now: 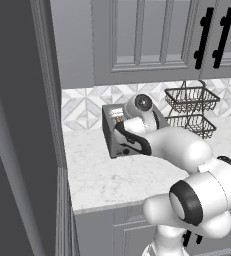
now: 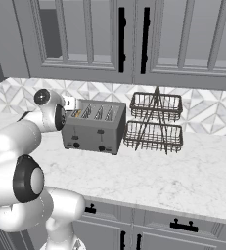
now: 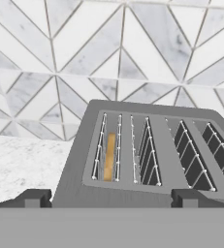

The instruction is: Start the toaster. Once the lever pops up, take the bread to the plate on the dining counter.

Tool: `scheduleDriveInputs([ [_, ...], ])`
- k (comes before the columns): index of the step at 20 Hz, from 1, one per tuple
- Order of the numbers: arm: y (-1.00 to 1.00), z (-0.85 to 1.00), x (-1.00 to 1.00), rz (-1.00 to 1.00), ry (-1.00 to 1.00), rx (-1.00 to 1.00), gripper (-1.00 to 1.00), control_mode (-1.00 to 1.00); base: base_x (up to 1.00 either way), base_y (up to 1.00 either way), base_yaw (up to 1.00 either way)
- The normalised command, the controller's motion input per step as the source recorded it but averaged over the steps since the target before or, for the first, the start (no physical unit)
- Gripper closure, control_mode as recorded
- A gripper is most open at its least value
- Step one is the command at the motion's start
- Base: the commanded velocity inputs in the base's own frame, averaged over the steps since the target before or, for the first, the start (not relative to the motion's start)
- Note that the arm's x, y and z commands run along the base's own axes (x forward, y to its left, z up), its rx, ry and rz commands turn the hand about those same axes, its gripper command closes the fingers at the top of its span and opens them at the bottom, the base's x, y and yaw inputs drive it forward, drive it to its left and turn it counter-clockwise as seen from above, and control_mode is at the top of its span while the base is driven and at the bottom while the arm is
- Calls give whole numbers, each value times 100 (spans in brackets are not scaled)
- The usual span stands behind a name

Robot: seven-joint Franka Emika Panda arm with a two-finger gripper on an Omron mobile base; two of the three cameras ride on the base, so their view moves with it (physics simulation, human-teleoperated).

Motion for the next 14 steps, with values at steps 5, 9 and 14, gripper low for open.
scheduleDriveInputs([
  [5, 0, 0, 0, 0, 0, 0, -100, -100, 0, 0, 0],
  [9, 0, 0, 0, 0, 0, 0, -100, -100, 0, 0, 0],
  [14, 0, 0, 0, 0, 0, 0, -100, -100, 0, 0, 0],
])
